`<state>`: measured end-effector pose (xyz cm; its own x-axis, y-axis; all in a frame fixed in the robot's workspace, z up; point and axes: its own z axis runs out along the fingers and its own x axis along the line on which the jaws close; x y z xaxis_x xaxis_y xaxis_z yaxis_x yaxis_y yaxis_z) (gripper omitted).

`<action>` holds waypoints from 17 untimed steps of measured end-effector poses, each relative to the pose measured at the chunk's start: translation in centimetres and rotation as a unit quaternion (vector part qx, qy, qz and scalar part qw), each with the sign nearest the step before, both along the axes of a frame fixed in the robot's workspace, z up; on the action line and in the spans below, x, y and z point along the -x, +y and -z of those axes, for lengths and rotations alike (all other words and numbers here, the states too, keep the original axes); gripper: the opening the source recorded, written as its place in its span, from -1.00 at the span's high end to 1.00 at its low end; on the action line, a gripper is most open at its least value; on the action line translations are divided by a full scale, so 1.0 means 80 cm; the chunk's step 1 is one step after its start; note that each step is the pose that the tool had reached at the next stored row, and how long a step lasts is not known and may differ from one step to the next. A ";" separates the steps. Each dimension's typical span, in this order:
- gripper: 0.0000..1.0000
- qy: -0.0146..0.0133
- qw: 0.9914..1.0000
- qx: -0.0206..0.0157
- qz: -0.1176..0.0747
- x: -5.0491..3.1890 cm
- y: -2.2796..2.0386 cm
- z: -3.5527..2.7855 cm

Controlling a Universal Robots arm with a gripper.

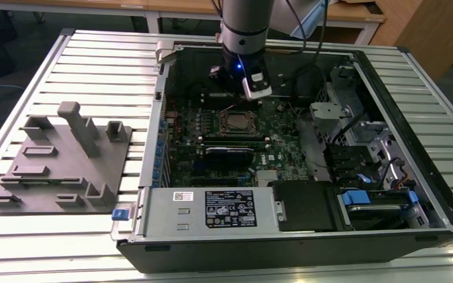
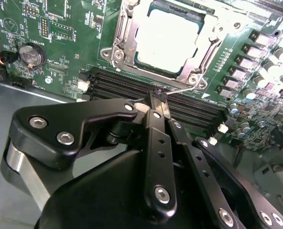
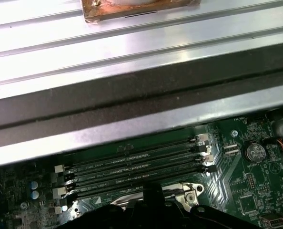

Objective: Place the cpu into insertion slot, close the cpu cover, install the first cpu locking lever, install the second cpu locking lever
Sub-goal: 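Install the first cpu locking lever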

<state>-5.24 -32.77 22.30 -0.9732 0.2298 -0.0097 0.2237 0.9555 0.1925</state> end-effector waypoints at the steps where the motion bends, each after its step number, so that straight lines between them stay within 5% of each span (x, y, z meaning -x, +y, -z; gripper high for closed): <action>1: 0.79 0.000 1.000 0.000 0.000 0.000 0.0009 0.0001; 4: 0.79 -0.002 1.000 0.000 0.001 0.000 0.0015 0.0009; 12: 0.79 -0.015 1.000 -0.001 0.004 0.000 0.0015 0.0068; 17: 0.79 -0.017 1.000 -0.001 0.004 0.000 0.0015 0.0082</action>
<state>-5.24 -32.64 21.64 -0.9704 0.2380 -0.0420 0.2250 0.9531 0.2025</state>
